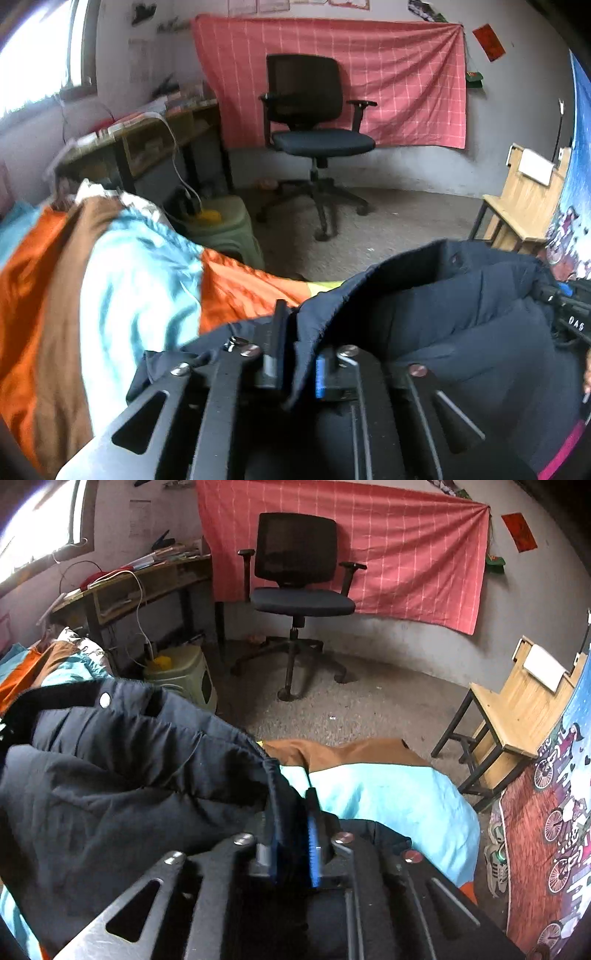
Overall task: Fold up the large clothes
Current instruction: 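Lower the held jacket fold onto the bed with both tools, then open both tools and press the folded jacket flat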
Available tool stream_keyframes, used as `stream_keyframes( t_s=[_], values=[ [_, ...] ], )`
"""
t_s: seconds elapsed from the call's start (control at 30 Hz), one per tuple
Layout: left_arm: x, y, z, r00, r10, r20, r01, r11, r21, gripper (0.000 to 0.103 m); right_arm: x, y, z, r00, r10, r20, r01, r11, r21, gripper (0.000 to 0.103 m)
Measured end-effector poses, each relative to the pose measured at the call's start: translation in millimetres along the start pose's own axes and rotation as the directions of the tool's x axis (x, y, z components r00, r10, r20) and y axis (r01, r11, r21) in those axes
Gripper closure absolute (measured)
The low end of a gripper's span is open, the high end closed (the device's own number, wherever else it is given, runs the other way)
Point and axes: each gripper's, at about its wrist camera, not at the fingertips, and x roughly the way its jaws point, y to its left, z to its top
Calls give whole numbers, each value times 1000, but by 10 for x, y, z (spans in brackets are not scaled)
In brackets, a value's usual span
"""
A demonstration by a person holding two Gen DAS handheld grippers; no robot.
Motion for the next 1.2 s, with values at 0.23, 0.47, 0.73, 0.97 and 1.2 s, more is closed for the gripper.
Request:
stream_keyframes(
  t_s=[0.23,0.47,0.73,0.97,1.2],
  values=[
    [-518,215,105,966,-106,235,143,979,-145,12,-344,-361,41,991,24,130,-40,992,121,23],
    [-731,109,-217,954,-178,239,194,980,-41,12,-809,-285,-282,964,125,236,-140,989,51,7],
    [-355,-384,-755,984,-158,82,145,979,145,12,-440,304,-765,971,209,115,-192,971,-141,7],
    [189,-198,-463,997,-46,64,44,999,32,10,103,50,-499,986,145,79,-147,989,23,7],
    [659,139,-425,998,-50,-38,48,996,-70,1,637,-135,-286,990,132,-41,-128,988,87,0]
  ],
)
